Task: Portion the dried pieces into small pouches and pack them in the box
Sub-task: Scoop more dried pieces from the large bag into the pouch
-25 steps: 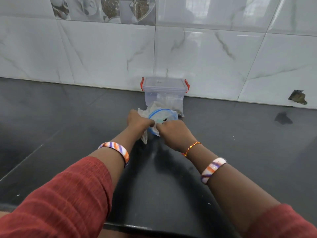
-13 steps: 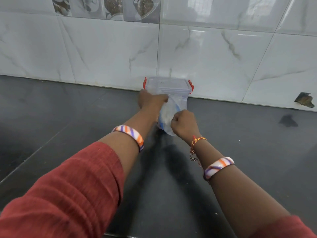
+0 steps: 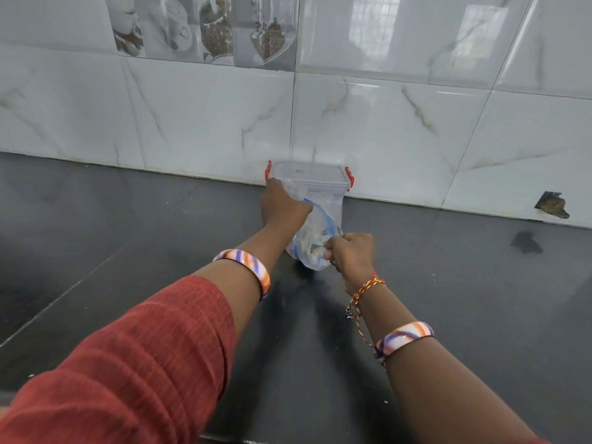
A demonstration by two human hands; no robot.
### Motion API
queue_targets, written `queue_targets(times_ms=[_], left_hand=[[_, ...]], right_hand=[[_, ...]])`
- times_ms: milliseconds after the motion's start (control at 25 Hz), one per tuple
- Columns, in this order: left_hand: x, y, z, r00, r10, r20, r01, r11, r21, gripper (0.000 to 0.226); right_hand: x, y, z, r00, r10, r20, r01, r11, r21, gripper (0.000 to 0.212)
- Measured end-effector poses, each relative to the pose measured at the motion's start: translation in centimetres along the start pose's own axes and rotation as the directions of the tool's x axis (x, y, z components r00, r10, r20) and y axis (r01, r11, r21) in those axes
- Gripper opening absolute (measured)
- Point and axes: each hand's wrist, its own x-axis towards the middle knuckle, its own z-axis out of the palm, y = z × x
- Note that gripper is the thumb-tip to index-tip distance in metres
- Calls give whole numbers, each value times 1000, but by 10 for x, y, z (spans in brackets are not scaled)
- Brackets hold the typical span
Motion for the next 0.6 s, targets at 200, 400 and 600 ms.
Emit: queue_targets(times_ms=[200,400,600], left_hand=[[-13,-11,-10,998,-41,-55,41,999,-7,50],[-27,-19,-12,997,-31,-72,36,996,81,53],[-46,-24,-12,999,-3,-45,7,996,86,59]], right_hand=[[-13,-3,-10,989,144,46,-149,980,130,25],[-27,7,-28,970,212,119,-238,928,287,26],[-30,20,-52,965,224,139,-258,907,333,24]])
